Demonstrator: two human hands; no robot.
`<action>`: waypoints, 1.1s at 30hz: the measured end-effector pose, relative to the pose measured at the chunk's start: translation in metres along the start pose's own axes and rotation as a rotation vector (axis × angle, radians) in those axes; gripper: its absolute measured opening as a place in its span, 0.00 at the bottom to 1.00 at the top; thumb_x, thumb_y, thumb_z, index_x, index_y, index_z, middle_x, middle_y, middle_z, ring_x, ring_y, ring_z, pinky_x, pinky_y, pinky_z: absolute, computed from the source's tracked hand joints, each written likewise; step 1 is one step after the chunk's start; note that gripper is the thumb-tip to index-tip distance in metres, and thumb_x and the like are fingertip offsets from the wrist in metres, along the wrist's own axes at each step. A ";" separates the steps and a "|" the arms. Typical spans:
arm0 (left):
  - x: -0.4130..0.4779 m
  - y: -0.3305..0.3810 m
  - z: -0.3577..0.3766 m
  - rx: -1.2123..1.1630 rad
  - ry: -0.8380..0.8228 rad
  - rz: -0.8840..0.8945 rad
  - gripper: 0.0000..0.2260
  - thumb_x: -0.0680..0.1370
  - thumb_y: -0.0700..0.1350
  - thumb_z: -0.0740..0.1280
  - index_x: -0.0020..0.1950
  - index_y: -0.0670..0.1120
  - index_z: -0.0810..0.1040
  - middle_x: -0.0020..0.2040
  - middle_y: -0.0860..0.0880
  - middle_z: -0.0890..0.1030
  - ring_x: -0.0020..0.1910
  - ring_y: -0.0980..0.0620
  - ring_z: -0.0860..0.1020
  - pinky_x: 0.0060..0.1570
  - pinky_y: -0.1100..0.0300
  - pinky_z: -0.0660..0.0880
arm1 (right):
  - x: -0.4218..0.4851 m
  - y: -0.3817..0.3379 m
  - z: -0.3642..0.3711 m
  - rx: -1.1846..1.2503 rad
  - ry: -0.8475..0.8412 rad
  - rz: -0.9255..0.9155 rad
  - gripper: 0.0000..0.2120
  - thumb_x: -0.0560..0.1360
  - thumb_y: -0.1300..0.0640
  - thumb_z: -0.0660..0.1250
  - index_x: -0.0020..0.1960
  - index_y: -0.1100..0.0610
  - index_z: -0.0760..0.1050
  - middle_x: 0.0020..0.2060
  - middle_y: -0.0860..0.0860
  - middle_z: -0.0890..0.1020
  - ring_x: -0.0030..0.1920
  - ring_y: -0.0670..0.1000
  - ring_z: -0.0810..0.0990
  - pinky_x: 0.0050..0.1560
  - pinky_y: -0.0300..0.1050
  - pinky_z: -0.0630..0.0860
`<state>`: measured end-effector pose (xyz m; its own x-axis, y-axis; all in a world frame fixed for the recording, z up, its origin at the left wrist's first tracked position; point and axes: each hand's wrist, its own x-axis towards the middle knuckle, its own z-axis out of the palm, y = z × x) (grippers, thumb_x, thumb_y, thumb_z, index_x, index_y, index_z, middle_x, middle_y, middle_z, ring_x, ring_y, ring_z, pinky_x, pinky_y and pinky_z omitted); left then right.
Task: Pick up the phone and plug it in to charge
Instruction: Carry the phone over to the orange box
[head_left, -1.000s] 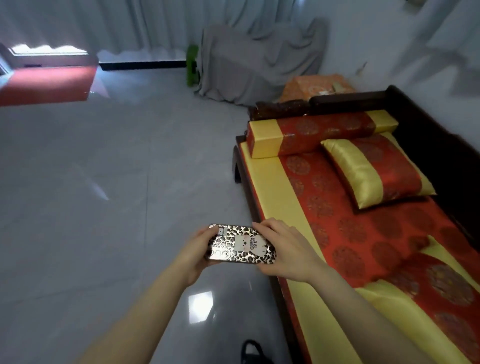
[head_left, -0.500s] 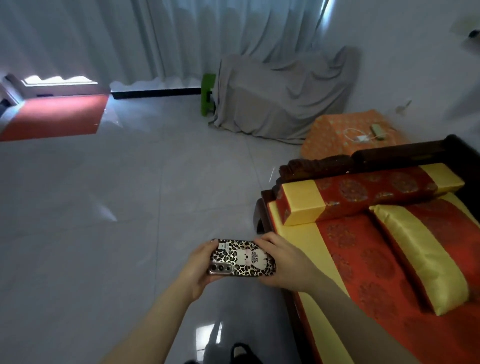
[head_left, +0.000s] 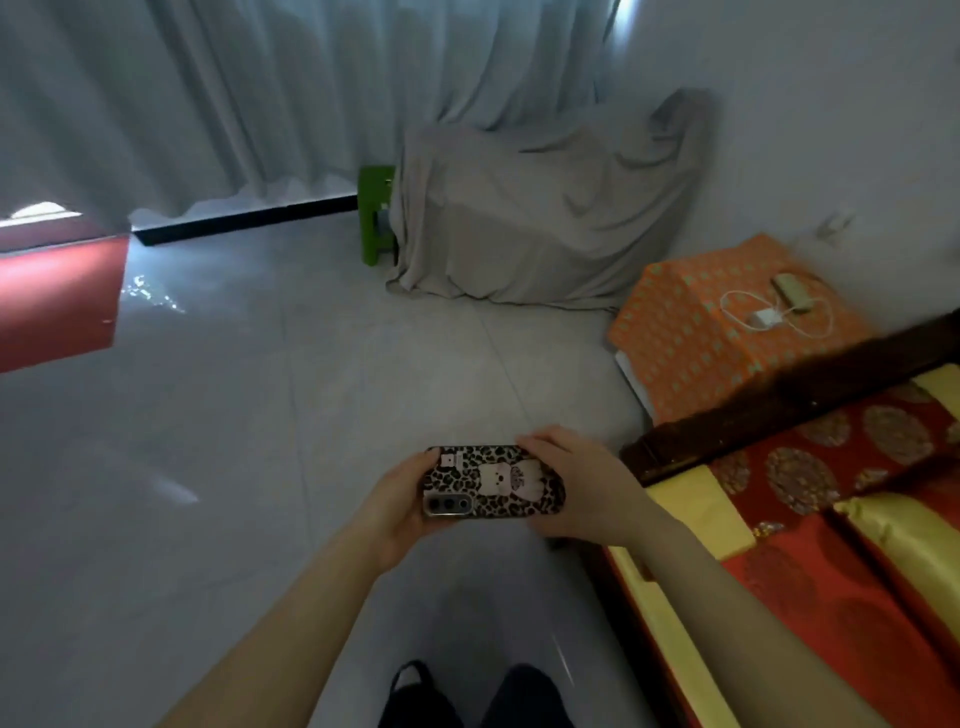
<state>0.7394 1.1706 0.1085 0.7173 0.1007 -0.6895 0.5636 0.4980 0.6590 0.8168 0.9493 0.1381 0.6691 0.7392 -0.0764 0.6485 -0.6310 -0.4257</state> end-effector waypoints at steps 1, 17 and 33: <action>0.017 0.017 0.004 0.013 -0.017 -0.027 0.15 0.78 0.48 0.61 0.61 0.42 0.77 0.55 0.40 0.83 0.54 0.41 0.80 0.47 0.48 0.80 | 0.013 0.007 -0.008 0.007 0.015 0.035 0.42 0.62 0.40 0.71 0.71 0.52 0.63 0.66 0.49 0.70 0.64 0.50 0.70 0.63 0.49 0.71; 0.305 0.248 0.195 0.342 -0.345 -0.123 0.12 0.79 0.48 0.59 0.54 0.43 0.79 0.47 0.45 0.85 0.47 0.45 0.82 0.41 0.50 0.81 | 0.197 0.226 -0.129 0.139 0.245 0.371 0.38 0.62 0.44 0.74 0.69 0.52 0.66 0.60 0.51 0.74 0.61 0.49 0.72 0.59 0.42 0.71; 0.538 0.343 0.481 0.706 -0.802 -0.373 0.12 0.79 0.48 0.58 0.55 0.46 0.78 0.44 0.47 0.85 0.43 0.50 0.83 0.39 0.54 0.81 | 0.256 0.438 -0.241 0.070 0.478 0.916 0.41 0.59 0.45 0.74 0.69 0.53 0.67 0.61 0.53 0.75 0.59 0.55 0.76 0.55 0.51 0.77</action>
<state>1.5155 0.9818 0.1081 0.3690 -0.6602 -0.6543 0.7204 -0.2416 0.6501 1.3596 0.8050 0.1489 0.9796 -0.1975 -0.0374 -0.1937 -0.8780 -0.4376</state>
